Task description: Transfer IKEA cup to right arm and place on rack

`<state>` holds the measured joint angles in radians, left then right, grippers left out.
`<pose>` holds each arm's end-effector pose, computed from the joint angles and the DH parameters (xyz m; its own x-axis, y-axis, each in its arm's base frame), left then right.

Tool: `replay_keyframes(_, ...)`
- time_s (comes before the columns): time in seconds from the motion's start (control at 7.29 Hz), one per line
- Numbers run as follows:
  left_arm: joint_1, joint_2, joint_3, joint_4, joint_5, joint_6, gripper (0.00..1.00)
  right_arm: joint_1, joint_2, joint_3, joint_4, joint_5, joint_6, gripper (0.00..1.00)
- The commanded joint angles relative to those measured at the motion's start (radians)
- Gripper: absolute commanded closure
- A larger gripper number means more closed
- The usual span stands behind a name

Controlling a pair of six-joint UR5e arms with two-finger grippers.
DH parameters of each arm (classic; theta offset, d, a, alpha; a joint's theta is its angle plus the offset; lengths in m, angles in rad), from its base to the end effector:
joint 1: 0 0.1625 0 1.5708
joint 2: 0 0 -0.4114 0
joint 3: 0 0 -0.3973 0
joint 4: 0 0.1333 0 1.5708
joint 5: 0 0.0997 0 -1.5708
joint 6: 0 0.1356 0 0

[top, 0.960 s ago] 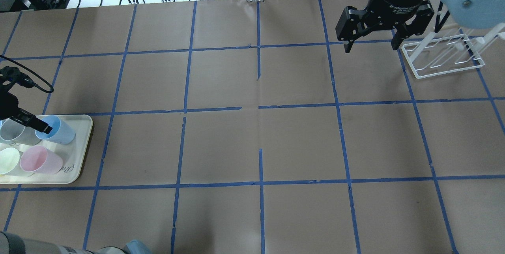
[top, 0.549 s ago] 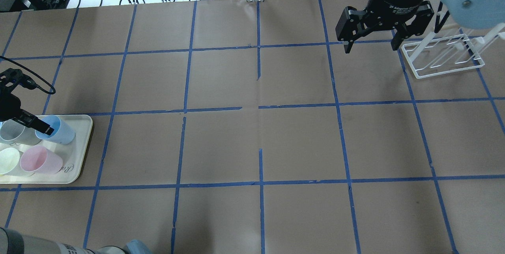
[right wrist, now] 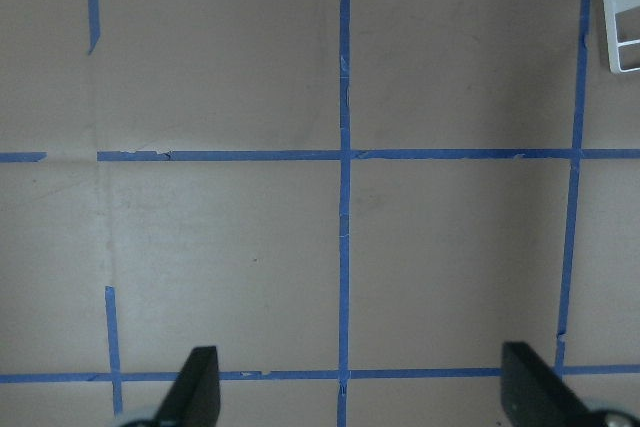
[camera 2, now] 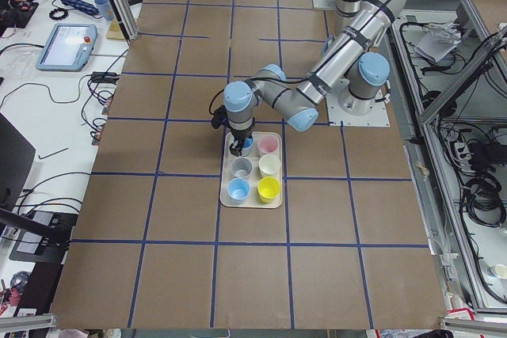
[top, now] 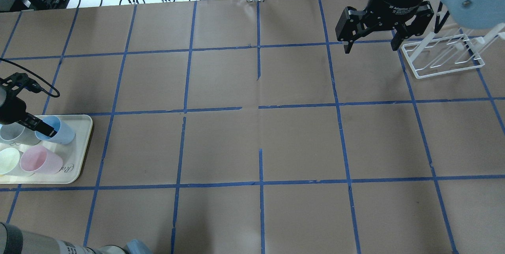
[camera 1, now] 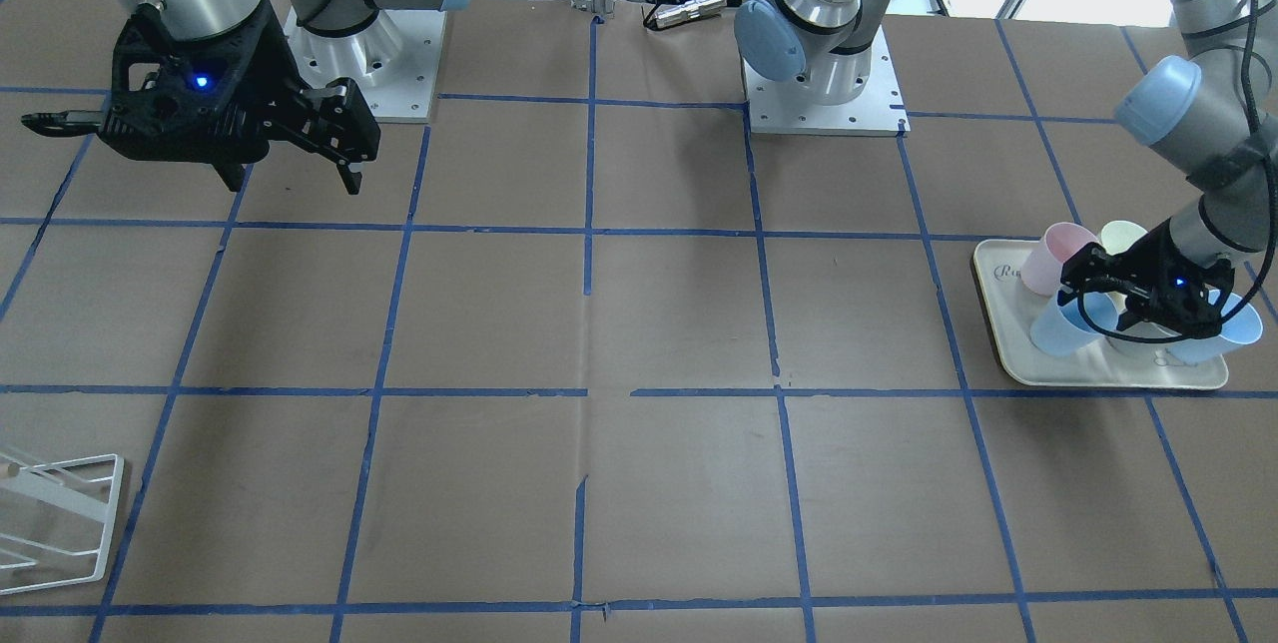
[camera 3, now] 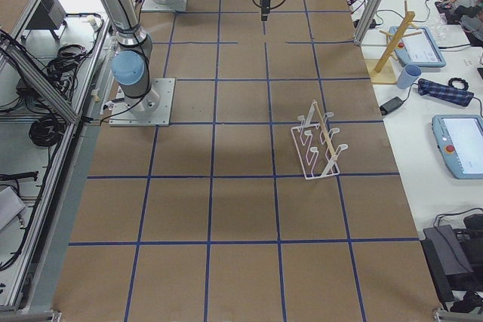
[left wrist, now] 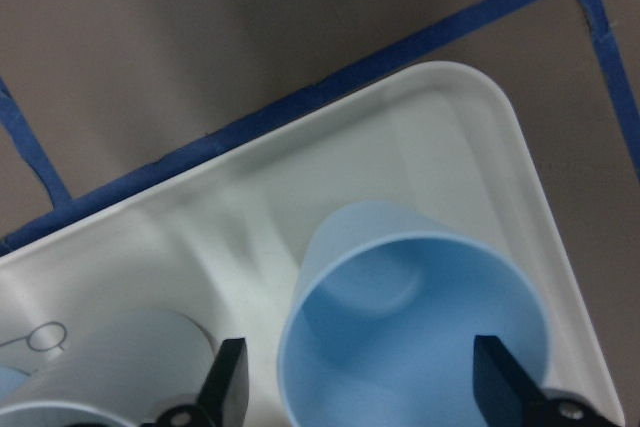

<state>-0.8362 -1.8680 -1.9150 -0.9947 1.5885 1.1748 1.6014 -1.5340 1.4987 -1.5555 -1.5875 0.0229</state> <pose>0.2577 -0.4806 0.1764 -0.9036 0.4250 0.0534 0.4273 0.9032 0.0415 0.1467 -0.5103 0.4541 -0.9998 -0.0074 0.0162 -0.0077 0.9998 -0.0204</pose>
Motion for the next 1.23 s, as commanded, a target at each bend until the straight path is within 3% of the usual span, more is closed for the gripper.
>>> replay_keyframes(0.0,-0.001,-0.003,0.002,-0.015,0.001,-0.001,1.00,0.000,0.000,0.000,0.002,0.000,0.000,0.00)
replay_keyframes(0.69,-0.012,0.030,0.019,-0.042,-0.001,-0.001,1.00,0.000,0.000,0.000,0.000,0.000,0.000,0.00)
replay_keyframes(0.96,-0.018,0.041,0.146,-0.219,-0.021,-0.042,1.00,-0.003,0.000,-0.001,-0.004,0.001,0.000,0.00)
replay_keyframes(1.1,-0.032,0.050,0.212,-0.345,-0.083,-0.116,1.00,-0.009,0.002,-0.005,-0.005,0.001,-0.012,0.00)
